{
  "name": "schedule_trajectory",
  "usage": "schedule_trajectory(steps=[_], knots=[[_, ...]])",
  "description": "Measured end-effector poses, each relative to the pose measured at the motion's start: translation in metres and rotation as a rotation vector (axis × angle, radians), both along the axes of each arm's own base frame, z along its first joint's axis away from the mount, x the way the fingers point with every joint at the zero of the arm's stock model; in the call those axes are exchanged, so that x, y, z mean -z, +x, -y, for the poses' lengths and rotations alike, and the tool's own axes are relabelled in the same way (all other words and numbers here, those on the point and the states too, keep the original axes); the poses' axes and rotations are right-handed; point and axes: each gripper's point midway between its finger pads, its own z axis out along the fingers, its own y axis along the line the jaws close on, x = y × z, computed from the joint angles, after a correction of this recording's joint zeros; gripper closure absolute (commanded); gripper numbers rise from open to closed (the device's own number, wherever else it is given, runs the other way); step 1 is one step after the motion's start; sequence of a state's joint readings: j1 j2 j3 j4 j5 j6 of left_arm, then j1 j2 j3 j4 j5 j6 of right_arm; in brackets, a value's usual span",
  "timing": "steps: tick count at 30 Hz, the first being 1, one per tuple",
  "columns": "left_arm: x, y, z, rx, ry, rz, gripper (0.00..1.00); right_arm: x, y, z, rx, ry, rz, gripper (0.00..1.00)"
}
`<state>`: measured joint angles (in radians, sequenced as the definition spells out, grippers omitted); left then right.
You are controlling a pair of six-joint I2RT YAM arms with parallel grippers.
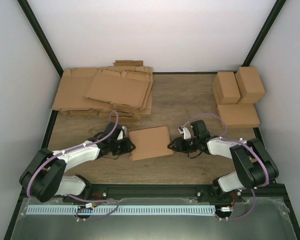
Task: Fold the paper box
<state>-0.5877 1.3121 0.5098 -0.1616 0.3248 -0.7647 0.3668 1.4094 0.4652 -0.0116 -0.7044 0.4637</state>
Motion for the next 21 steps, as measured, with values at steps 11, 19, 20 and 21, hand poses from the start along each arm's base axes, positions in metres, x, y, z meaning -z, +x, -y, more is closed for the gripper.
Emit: schedule_trajectory(steps=[11, 19, 20, 21], knots=[[0.003, 0.008, 0.002, 0.006, -0.001, 0.022, 0.73, 0.007, 0.000, -0.001, -0.013, 0.021, 0.000, 0.68], [-0.004, 0.013, -0.001, 0.033, 0.049, 0.065, 0.37, -0.008, 0.004, 0.011, 0.032, -0.040, 0.082, 0.38], [-0.007, 0.014, -0.002, 0.031, 0.054, 0.080, 0.35, -0.012, 0.005, 0.013, 0.041, -0.047, 0.101, 0.36], [-0.014, 0.015, -0.003, 0.027, 0.051, 0.106, 0.34, -0.016, 0.007, 0.014, 0.050, -0.053, 0.122, 0.32]])
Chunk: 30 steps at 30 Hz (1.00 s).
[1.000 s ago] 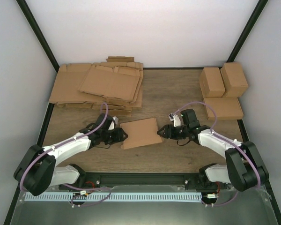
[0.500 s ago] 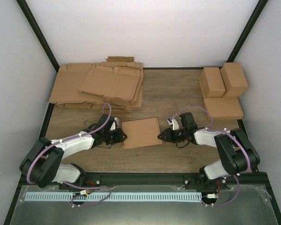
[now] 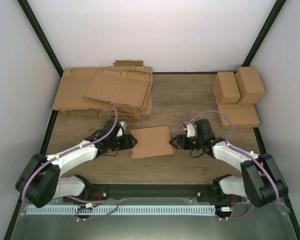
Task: Fold the paper box
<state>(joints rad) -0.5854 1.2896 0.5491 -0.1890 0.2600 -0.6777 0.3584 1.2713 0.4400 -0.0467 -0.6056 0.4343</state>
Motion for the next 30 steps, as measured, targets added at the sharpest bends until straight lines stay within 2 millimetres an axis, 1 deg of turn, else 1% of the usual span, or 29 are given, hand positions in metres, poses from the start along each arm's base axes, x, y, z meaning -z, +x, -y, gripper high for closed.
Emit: schedule_trajectory(steps=[2, 4, 5, 6, 7, 8, 11, 12, 14, 18, 21, 23, 24, 25, 28, 30], knots=[[-0.013, 0.004, 0.000, 0.003, -0.014, 0.052, 0.32, -0.006, 0.003, 0.003, 0.018, -0.010, 0.028, 0.28], [-0.021, 0.006, 0.002, 0.013, -0.024, 0.086, 0.30, -0.009, 0.005, 0.006, 0.034, -0.022, 0.048, 0.24], [-0.021, 0.007, 0.002, 0.017, -0.025, 0.092, 0.30, -0.010, 0.006, 0.007, 0.042, -0.026, 0.052, 0.23], [-0.021, 0.006, 0.003, 0.021, -0.023, 0.091, 0.28, -0.010, 0.008, 0.008, 0.049, -0.030, 0.058, 0.26], [-0.019, 0.006, 0.003, 0.026, -0.021, 0.088, 0.25, -0.011, 0.009, 0.009, 0.055, -0.034, 0.065, 0.29], [-0.018, 0.005, 0.003, 0.033, -0.020, 0.084, 0.20, -0.012, 0.010, 0.009, 0.054, -0.034, 0.075, 0.31], [-0.019, 0.002, 0.006, 0.059, -0.030, 0.081, 0.04, -0.016, 0.010, 0.005, 0.031, -0.011, 0.099, 0.28], [-0.019, 0.001, 0.008, 0.065, -0.036, 0.080, 0.01, -0.017, 0.010, 0.003, 0.022, -0.003, 0.105, 0.26], [-0.019, -0.001, 0.009, 0.072, -0.047, 0.074, 0.00, -0.017, 0.008, 0.002, 0.010, 0.004, 0.110, 0.24], [-0.011, -0.009, 0.007, 0.083, -0.056, 0.054, 0.00, -0.018, 0.009, 0.001, 0.006, 0.007, 0.119, 0.20], [-0.003, -0.016, 0.004, 0.083, -0.062, 0.051, 0.00, -0.023, 0.010, 0.001, 0.022, 0.027, 0.132, 0.15], [0.001, -0.021, 0.001, 0.075, -0.074, 0.055, 0.00, -0.026, 0.008, 0.001, 0.037, 0.048, 0.131, 0.14], [0.002, -0.023, 0.000, 0.067, -0.081, 0.057, 0.03, -0.027, 0.007, 0.001, 0.042, 0.060, 0.127, 0.14], [0.002, -0.024, -0.001, 0.061, -0.087, 0.059, 0.07, -0.027, 0.006, 0.000, 0.045, 0.068, 0.123, 0.14], [0.005, -0.024, -0.002, 0.033, -0.114, 0.057, 0.20, -0.024, 0.002, -0.001, 0.049, 0.087, 0.094, 0.25], [0.008, -0.025, 0.000, 0.024, -0.132, 0.051, 0.32, -0.020, -0.001, -0.001, 0.047, 0.087, 0.068, 0.29]])
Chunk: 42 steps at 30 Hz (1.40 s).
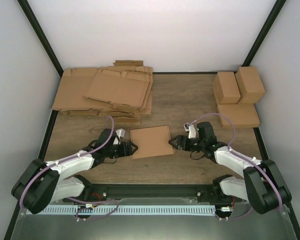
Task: Fold the paper box
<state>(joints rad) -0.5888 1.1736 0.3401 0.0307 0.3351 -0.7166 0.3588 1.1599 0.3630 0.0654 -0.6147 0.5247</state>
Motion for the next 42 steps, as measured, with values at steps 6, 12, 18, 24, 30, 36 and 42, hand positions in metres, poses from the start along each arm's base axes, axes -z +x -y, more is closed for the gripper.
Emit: schedule_trajectory(steps=[6, 12, 18, 24, 30, 36, 42], knots=[[0.014, 0.001, 0.011, 0.011, -0.029, -0.073, 0.44, 0.026, -0.014, -0.005, -0.036, -0.008, -0.128, 0.37], [0.014, 0.003, 0.023, 0.056, -0.063, -0.088, 0.44, 0.041, -0.044, -0.018, -0.098, -0.007, -0.193, 0.40], [0.013, 0.010, 0.025, 0.099, -0.019, -0.072, 0.38, 0.037, -0.071, -0.022, -0.115, -0.028, -0.200, 0.20], [0.003, 0.017, 0.023, 0.086, 0.012, -0.030, 0.15, 0.020, -0.068, -0.009, -0.045, -0.052, -0.129, 0.16], [-0.011, 0.023, 0.015, 0.029, 0.019, 0.023, 0.15, 0.025, -0.051, 0.008, 0.043, -0.118, -0.145, 0.16], [-0.012, 0.021, 0.009, 0.023, 0.042, 0.031, 0.39, 0.024, -0.017, 0.001, 0.040, -0.158, -0.164, 0.17], [-0.008, 0.017, 0.008, 0.036, 0.055, 0.015, 0.48, 0.030, 0.001, -0.007, 0.017, -0.165, -0.166, 0.23]])
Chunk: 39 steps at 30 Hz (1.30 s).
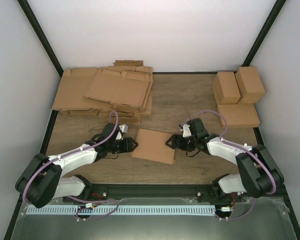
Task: Fold the paper box
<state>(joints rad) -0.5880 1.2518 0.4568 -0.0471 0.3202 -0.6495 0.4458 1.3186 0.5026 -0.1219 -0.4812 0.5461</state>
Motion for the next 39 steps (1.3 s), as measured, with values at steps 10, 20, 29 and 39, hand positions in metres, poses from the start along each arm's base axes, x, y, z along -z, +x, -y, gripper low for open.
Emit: schedule_trajectory(steps=[10, 20, 29, 39], knots=[[0.010, 0.008, 0.010, 0.033, 0.019, -0.044, 0.52, 0.011, -0.002, -0.012, -0.042, 0.084, -0.065, 0.37], [-0.023, 0.041, 0.026, 0.078, 0.039, 0.063, 0.43, 0.005, -0.049, -0.010, -0.073, 0.121, -0.107, 0.19], [-0.045, 0.035, 0.006, 0.029, 0.084, 0.116, 0.24, -0.021, -0.012, 0.009, -0.017, 0.022, 0.020, 0.14], [-0.047, -0.008, -0.017, -0.034, -0.005, 0.088, 0.00, -0.026, 0.025, 0.012, -0.005, -0.017, 0.067, 0.15]])
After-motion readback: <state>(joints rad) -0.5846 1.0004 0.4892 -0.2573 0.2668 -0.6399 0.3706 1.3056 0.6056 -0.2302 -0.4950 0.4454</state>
